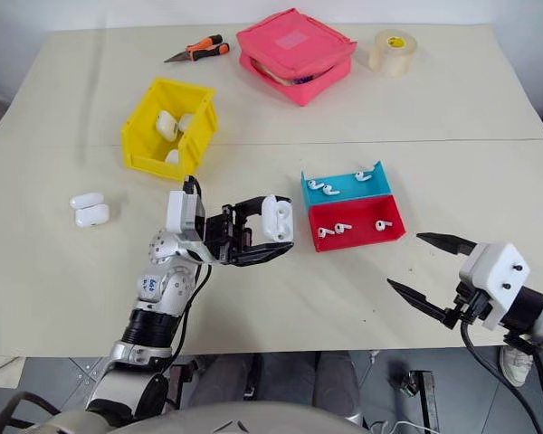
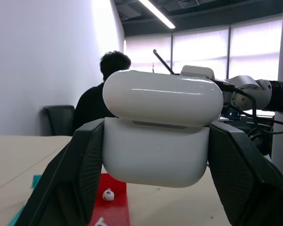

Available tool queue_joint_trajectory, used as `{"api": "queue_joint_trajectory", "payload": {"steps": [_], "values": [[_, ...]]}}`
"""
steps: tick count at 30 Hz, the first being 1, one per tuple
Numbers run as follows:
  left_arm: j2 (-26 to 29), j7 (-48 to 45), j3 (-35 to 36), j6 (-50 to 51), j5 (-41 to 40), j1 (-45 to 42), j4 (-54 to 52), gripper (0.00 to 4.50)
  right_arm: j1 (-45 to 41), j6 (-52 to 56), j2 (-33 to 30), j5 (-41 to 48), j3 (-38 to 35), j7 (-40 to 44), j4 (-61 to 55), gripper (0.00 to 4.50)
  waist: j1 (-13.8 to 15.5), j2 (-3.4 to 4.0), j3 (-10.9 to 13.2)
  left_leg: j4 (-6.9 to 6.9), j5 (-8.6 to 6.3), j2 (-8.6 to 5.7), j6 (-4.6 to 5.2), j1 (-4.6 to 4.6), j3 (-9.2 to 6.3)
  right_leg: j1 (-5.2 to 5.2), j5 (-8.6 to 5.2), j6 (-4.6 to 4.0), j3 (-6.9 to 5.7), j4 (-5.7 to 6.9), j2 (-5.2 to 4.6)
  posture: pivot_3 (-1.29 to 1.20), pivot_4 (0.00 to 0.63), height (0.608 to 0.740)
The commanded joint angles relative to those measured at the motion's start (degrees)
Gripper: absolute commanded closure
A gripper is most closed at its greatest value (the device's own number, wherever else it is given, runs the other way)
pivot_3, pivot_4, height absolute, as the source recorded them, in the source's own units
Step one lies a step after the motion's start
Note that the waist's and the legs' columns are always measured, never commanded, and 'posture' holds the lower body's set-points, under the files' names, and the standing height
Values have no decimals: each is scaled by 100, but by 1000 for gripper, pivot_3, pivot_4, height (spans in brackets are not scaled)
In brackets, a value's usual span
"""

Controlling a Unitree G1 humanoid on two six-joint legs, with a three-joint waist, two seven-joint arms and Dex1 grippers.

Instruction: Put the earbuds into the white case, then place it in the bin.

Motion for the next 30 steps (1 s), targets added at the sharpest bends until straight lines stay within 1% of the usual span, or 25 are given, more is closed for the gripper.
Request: {"api": "queue_joint_trajectory", "payload": {"steps": [1, 4, 8, 10, 12, 14, 16, 20, 25, 28, 30], "values": [[69, -41, -39, -87, 19, 43, 0, 1634, -162, 372, -477, -51, -26, 25, -89, 0, 5, 0, 0, 0, 0, 0, 0, 1, 2, 0, 0, 1, 1, 0, -1, 0, 150, 740], [127, -43, -33, -87, -19, 105, -26, 1634, -664, 1166, -1159, -198, 457, -98, -11, 0, 7, 1, -1, 6, 0, 2, 1, 5, 5, 1, 2, 3, 1, 0, 0, 0, 150, 740], [137, 45, -40, -36, -57, 124, -133, 1634, -1799, 1656, -1881, -204, 1374, 191, 215, 0, 13, 1, 0, 6, 0, 6, 0, 1, 9, -2, 4, 5, -2, -5, -1, 0, 150, 740], [147, 70, -73, 89, -104, 146, -211, 1634, -2194, 1867, -2097, -262, 1724, 278, 344, 0, 22, 1, 0, 6, 0, 6, 1, -1, 8, -3, 5, 5, -3, -8, -1, 0, 150, 740], [154, 119, -116, 229, -143, 190, -310, 1634, -2974, 2139, -2278, -446, 2366, 409, 598, 0, 14, 1, 0, 6, -2, 6, 3, -7, 0, -2, 5, 4, -12, -13, -1, 0, 150, 740], [135, 169, -147, 260, -128, 239, -380, 1634, -3741, 2267, -2309, -726, 2994, 562, 883, 0, 4, 0, 0, 6, -4, 4, 6, -14, 5, -10, 11, 3, -8, -20, -5, 0, 150, 740], [106, 216, -163, 257, -114, 278, -425, 1634, -4247, 2265, -2285, -1013, 3462, 731, 1156, 0, 14, 1, 0, 6, -5, 4, 8, -21, 3, -13, 13, 4, -9, -27, -5, 0, 150, 740], [41, 308, -192, 220, -97, 330, -473, 1634, -4935, 1647, -2209, -1790, 4202, 1043, 1861, 0, 15, 1, 0, 8, -4, 4, 7, -42, -4, -25, 14, 4, -19, -29, -5, 0, 150, 740], [3, 378, -230, 198, -77, 383, -519, 1634, -5565, 1057, -1970, -2411, 4750, 1370, 2477, 0, -3, 1, 0, 9, -3, 4, 5, -47, 2, -36, 15, 6, -17, -27, -5, 0, 150, 740], [-1, 419, -233, 204, -78, 395, -549, 1634, -5725, 834, -1851, -2626, 4894, 1531, 2632, 625, -2, 1, 0, 10, -2, 6, 2, -47, 3, -36, 15, 6, -19, -25, -4, 0, 150, 740], [-5, 465, -227, 212, -78, 409, -582, 1634, -5794, 756, -1744, -2724, 4924, 1577, 2692, 1301, -2, 1, 0, 12, -2, 6, 2, -47, 3, -36, 15, 7, -18, -25, -5, 0, 150, 740]]}}
